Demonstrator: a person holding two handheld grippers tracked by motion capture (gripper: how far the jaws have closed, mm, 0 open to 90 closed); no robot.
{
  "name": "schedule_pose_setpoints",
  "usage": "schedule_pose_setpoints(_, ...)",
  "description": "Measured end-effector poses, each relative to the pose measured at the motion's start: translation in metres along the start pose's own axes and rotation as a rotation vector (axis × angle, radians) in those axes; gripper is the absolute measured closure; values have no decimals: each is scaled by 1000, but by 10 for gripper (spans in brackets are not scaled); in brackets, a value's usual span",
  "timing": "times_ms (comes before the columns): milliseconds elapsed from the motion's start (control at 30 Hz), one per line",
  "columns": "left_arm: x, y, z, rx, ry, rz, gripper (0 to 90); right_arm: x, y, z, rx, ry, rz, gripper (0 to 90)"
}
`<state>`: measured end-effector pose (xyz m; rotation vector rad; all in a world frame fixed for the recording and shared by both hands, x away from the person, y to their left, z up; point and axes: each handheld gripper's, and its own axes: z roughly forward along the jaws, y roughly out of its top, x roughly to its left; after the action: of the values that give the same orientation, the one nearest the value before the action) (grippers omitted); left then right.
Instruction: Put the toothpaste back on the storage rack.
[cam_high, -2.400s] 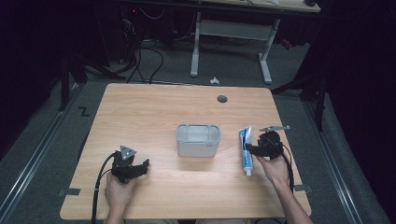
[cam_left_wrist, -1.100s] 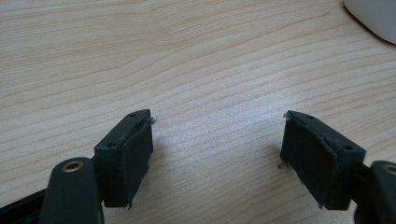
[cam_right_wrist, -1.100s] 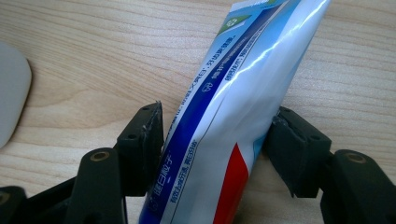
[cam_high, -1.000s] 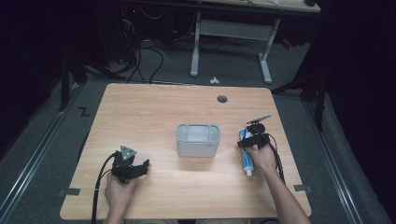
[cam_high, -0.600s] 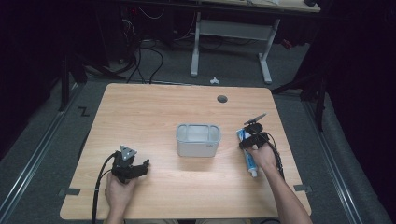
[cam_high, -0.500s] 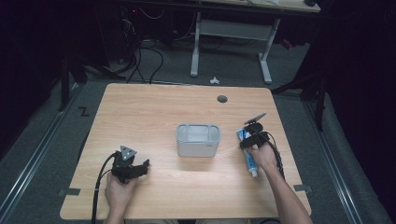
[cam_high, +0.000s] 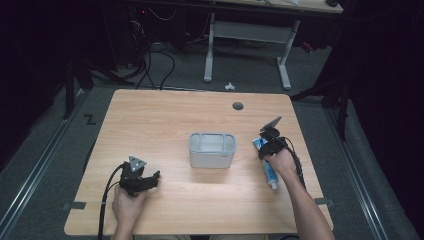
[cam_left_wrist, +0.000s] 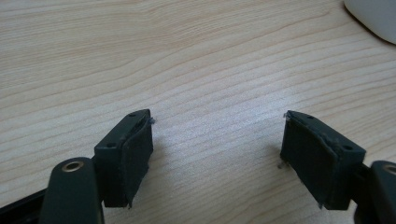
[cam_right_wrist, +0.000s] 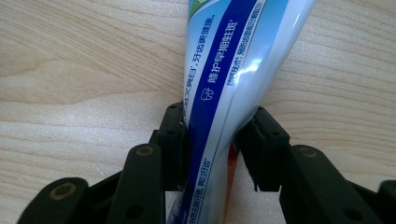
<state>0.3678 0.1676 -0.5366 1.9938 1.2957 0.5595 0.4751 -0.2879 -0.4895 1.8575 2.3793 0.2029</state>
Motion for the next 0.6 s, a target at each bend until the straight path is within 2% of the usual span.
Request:
schedule_pose_setpoints(100, 0, 0, 0, 0, 0, 0, 254, -1, -1, -1, -11, 12, 1, 673)
schedule_pose_setpoints(133, 0, 0, 0, 0, 0, 0, 254, -2, -3, -3, -32, 29, -1, 721)
schedule_pose_setpoints(167, 0, 0, 0, 0, -1, 0, 254, -2, -4, -4, -38, 14, -8, 725)
schedule_pose_setpoints(233, 0, 0, 0, 0, -1, -1, 254, -3, -6, -4, -51, 17, -12, 727)
schedule_pose_setpoints(267, 0, 0, 0, 0, -1, 0, 254, -5, -10, -6, -78, 38, -18, 731)
schedule_pose_setpoints(433, 0, 0, 0, 0, -1, 0, 254, -5, -17, -16, -115, 53, -40, 732)
schedule_pose_setpoints(467, 0, 0, 0, 0, 0, 0, 254, -5, -20, -22, -149, 70, -55, 731)
schedule_pose_setpoints(533, 0, 0, 0, 0, 0, 0, 254, -5, -22, -26, -164, 75, -63, 731)
schedule_pose_setpoints(600, 0, 0, 0, 0, 0, 0, 254, -4, -27, -37, -210, 96, -75, 731)
